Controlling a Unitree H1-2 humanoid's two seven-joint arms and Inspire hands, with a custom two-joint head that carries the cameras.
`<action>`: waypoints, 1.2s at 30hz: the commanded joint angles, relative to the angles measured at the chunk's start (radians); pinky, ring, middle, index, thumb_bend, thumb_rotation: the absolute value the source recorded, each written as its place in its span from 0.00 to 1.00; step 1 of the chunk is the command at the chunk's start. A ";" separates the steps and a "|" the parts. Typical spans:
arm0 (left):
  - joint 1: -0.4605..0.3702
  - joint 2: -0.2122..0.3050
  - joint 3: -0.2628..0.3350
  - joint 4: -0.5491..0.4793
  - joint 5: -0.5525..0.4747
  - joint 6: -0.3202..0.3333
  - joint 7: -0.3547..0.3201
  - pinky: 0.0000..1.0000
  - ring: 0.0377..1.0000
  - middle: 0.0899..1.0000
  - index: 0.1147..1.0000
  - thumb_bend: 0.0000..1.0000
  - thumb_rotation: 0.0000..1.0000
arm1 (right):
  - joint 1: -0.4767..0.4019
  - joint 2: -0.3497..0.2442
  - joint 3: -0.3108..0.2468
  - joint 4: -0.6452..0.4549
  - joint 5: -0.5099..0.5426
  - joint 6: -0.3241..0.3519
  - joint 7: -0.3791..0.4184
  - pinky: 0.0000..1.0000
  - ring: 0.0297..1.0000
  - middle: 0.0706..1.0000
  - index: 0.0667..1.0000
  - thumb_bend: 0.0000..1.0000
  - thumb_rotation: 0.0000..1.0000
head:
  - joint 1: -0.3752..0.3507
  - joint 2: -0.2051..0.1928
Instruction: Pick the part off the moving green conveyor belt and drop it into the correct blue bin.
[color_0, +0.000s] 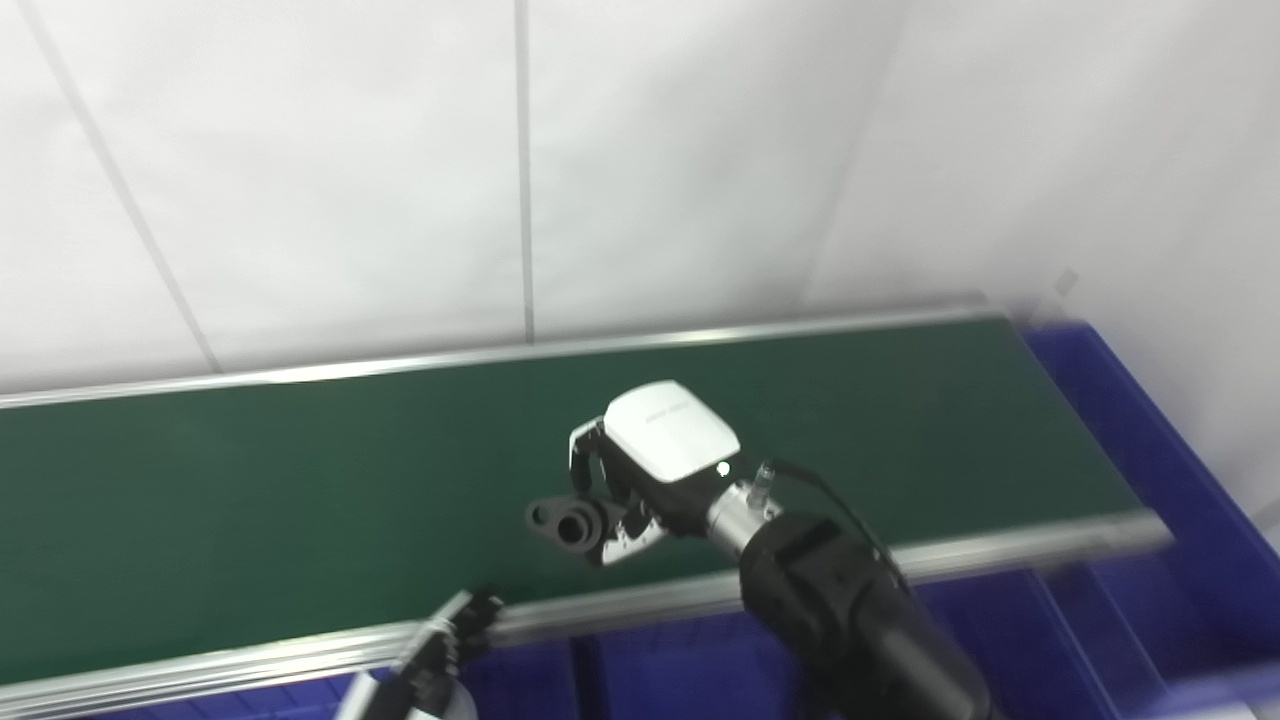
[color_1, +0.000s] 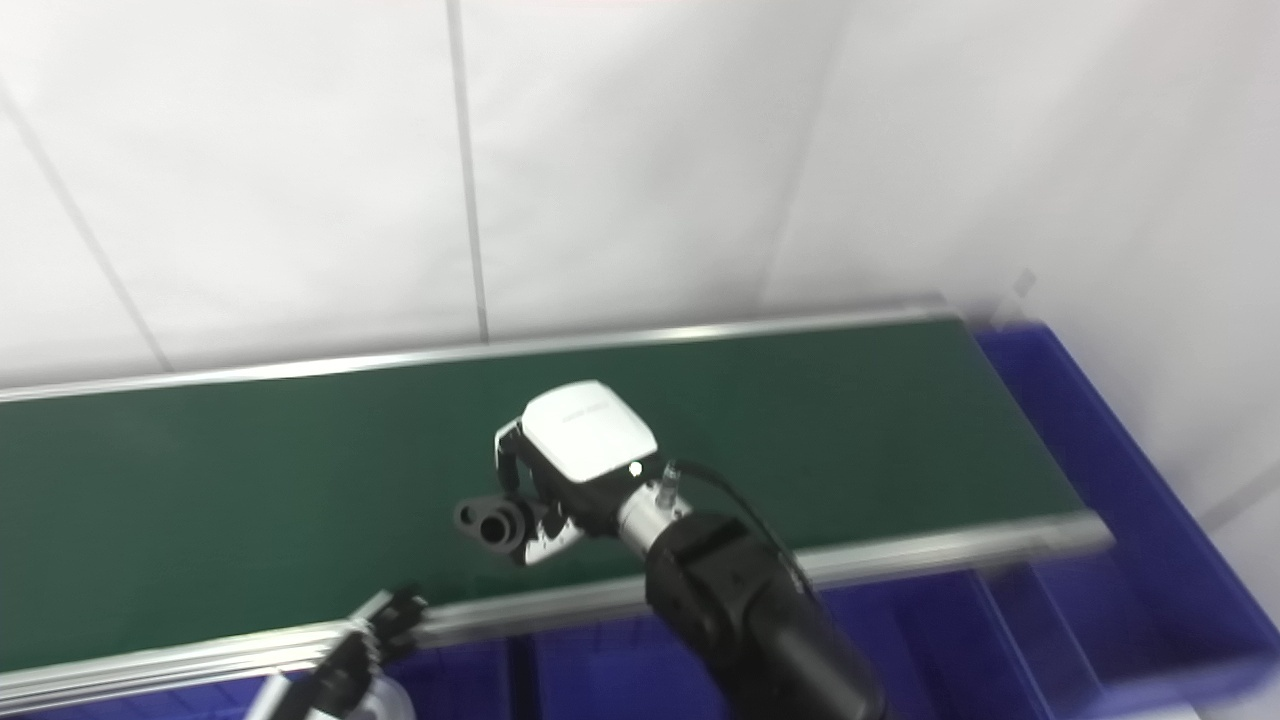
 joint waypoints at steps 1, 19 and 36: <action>-0.003 0.009 0.009 -0.045 -0.024 0.008 -0.013 0.85 0.89 0.87 0.88 0.57 0.98 | 0.015 -0.016 -0.024 -0.059 -0.003 -0.026 0.013 0.19 0.24 0.30 0.45 0.50 0.16 | -0.014 0.010; -0.026 0.037 0.049 -0.115 -0.052 0.080 -0.040 0.81 0.88 0.86 0.88 0.56 0.95 | 0.323 -0.099 -0.140 -0.255 -0.035 -0.066 0.108 0.19 0.23 0.30 0.45 0.50 0.16 | -0.092 0.083; -0.030 0.035 0.048 -0.124 -0.032 0.097 -0.034 0.79 0.86 0.84 0.87 0.53 0.96 | 0.402 -0.077 -0.157 -0.226 -0.198 -0.083 0.187 0.79 0.80 0.84 0.83 0.91 0.73 | -0.080 0.087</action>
